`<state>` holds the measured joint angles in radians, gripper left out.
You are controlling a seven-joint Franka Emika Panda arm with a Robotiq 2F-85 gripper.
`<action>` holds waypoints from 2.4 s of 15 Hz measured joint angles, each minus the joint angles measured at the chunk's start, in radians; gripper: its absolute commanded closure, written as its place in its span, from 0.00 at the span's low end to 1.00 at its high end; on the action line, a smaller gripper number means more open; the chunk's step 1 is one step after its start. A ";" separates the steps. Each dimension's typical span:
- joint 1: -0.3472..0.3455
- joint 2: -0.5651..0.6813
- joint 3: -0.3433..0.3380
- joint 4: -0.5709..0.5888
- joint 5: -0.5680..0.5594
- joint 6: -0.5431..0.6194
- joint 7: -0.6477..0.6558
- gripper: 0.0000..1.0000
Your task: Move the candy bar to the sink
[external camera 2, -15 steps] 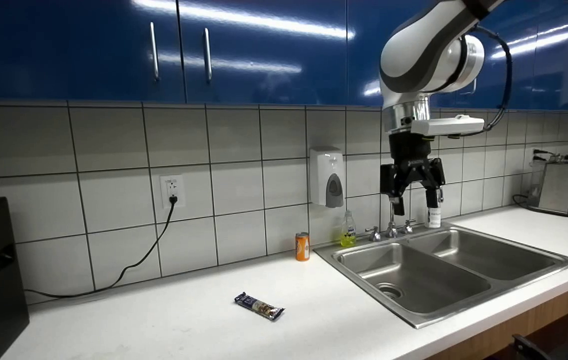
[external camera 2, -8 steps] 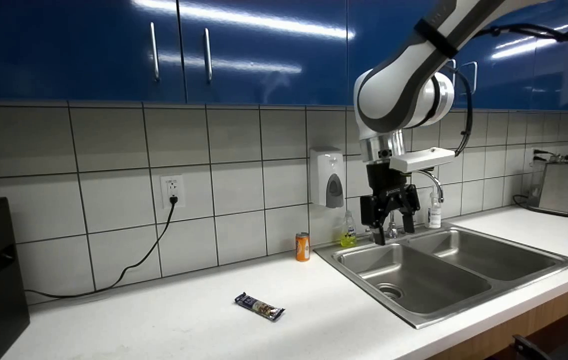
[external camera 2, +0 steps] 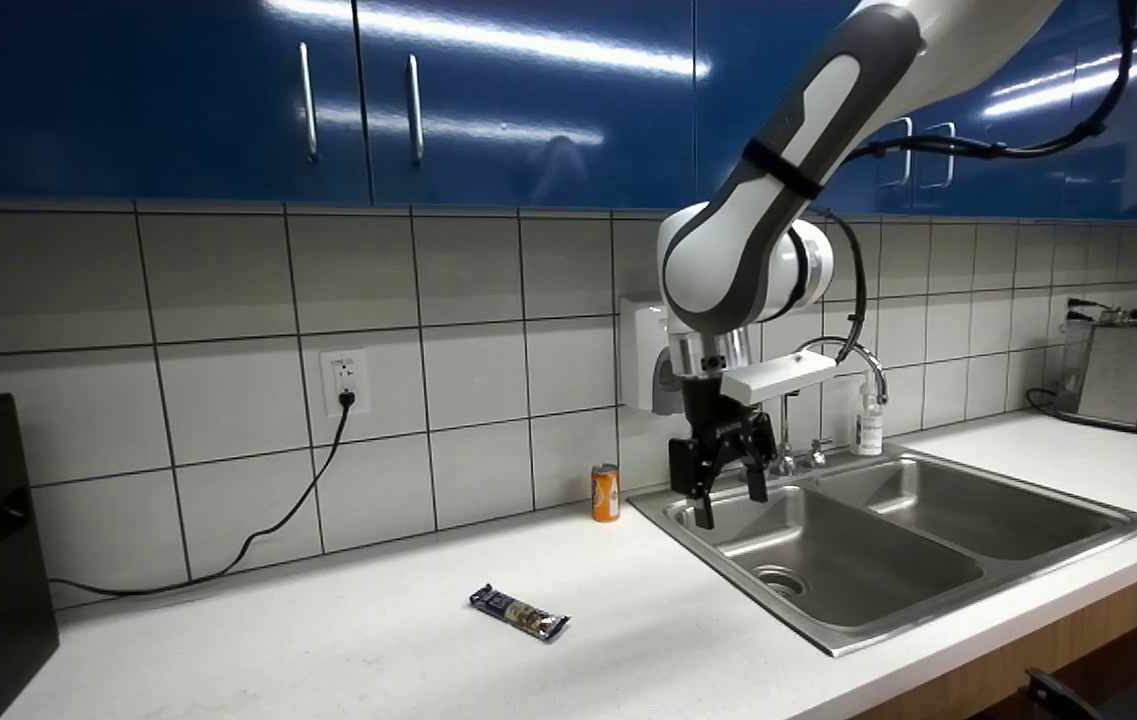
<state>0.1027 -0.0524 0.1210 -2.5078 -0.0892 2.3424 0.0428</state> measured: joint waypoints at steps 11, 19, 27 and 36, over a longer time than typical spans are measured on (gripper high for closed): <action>0.056 0.234 0.000 0.224 -0.041 0.010 0.062 0.00; 0.056 0.254 -0.002 0.227 -0.040 0.036 0.056 0.00; 0.087 0.378 -0.001 0.307 -0.050 0.072 0.054 0.00; 0.140 0.564 -0.004 0.511 -0.096 0.070 0.054 0.00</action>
<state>0.2432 0.5113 0.1172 -1.9967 -0.1857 2.4124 0.0966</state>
